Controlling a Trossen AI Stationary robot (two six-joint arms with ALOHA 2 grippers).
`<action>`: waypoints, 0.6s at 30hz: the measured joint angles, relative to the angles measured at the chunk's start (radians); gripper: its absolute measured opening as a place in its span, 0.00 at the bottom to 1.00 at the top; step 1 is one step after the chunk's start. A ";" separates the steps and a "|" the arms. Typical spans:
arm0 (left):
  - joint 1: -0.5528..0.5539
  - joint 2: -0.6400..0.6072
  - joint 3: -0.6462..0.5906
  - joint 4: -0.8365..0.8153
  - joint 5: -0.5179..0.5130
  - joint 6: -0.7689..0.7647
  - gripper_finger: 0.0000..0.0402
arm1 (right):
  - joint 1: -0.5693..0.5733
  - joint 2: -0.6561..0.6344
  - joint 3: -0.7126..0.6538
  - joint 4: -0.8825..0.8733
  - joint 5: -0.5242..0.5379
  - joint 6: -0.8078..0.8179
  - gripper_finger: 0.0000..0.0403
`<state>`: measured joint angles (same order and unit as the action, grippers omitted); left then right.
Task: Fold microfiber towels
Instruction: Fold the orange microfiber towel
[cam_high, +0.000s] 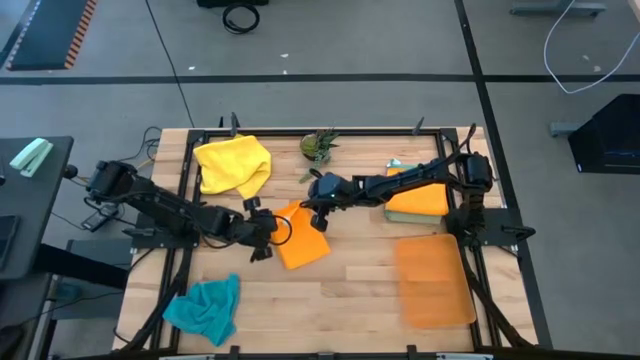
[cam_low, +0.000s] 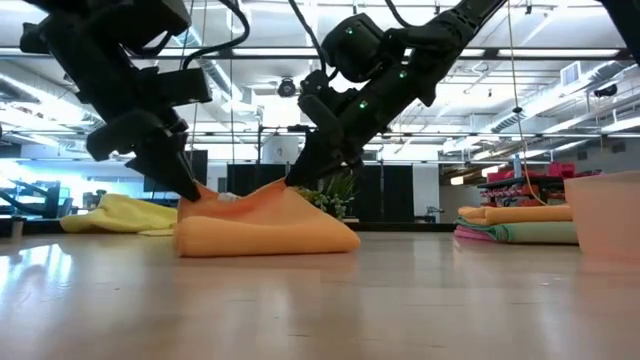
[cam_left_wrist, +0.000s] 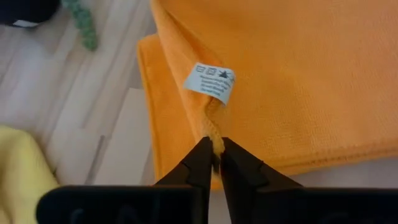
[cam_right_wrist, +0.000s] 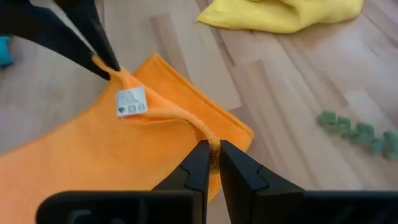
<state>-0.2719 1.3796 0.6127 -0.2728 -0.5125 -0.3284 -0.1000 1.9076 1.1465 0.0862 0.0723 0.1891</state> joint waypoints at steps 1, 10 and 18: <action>0.001 0.000 0.001 -0.005 -0.003 -0.001 0.11 | -0.004 0.000 0.000 0.004 -0.003 -0.009 0.10; -0.013 -0.011 0.004 -0.038 -0.035 0.000 0.02 | -0.028 0.021 0.000 0.098 -0.047 -0.092 0.10; -0.017 -0.032 -0.003 -0.157 -0.117 -0.087 0.01 | -0.073 0.139 0.058 0.149 -0.071 -0.111 0.10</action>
<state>-0.2891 1.3473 0.6098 -0.4294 -0.6291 -0.4155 -0.1727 2.0463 1.2046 0.2351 0.0016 0.0777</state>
